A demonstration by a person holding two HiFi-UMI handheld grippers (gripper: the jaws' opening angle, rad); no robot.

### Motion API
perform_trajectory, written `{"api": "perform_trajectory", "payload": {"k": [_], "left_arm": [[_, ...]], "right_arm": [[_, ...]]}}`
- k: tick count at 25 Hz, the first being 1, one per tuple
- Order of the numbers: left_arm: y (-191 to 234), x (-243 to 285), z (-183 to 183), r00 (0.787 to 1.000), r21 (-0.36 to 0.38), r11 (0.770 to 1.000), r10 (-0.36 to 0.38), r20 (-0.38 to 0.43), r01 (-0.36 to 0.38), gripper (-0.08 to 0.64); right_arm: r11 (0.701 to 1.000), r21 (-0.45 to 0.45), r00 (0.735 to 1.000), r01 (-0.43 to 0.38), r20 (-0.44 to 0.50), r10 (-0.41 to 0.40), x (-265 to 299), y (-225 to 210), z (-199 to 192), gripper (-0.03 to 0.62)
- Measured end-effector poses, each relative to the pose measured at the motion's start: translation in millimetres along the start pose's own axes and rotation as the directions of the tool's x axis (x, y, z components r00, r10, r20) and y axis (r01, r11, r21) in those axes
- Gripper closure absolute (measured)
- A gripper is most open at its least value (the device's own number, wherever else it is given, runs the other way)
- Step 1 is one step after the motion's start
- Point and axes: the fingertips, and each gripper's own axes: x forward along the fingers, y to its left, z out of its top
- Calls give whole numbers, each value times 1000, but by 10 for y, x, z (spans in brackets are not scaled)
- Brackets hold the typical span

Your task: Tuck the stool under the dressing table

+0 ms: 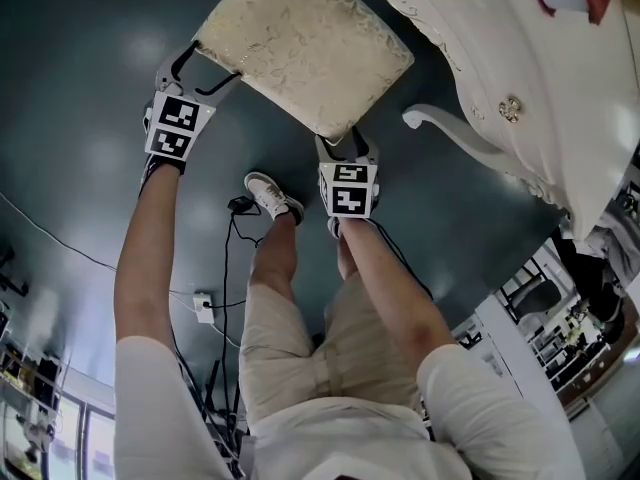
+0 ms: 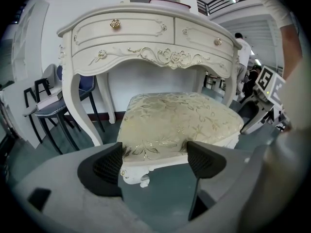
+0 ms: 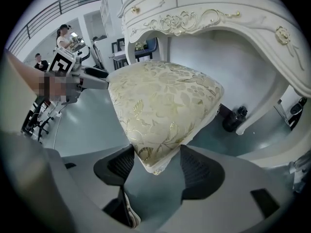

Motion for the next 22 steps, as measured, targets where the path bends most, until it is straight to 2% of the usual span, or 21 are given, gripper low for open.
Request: {"api": "perform_trajectory", "payload": {"k": [4,11,19,22], "left_arm": [[-6,32,10,1000,-6,1000,0,-4,0,137],[94,381,423,1000,-22,1000,6,-27,-7,155],[180,645,677,999,-53,998,30,15,-29,164],[181,683,723,999,-60,998,36,6,-35,167]], "right_arm": [[1000,0,1000,22,16,-22,14,-43,26,298],[999,30,999,28,37,-29,81,-439,387,304],[999,43,997,33,69,-36,164,-730,602,305],[998,51,997,37,71,-40,172,-794,638,305]]}}
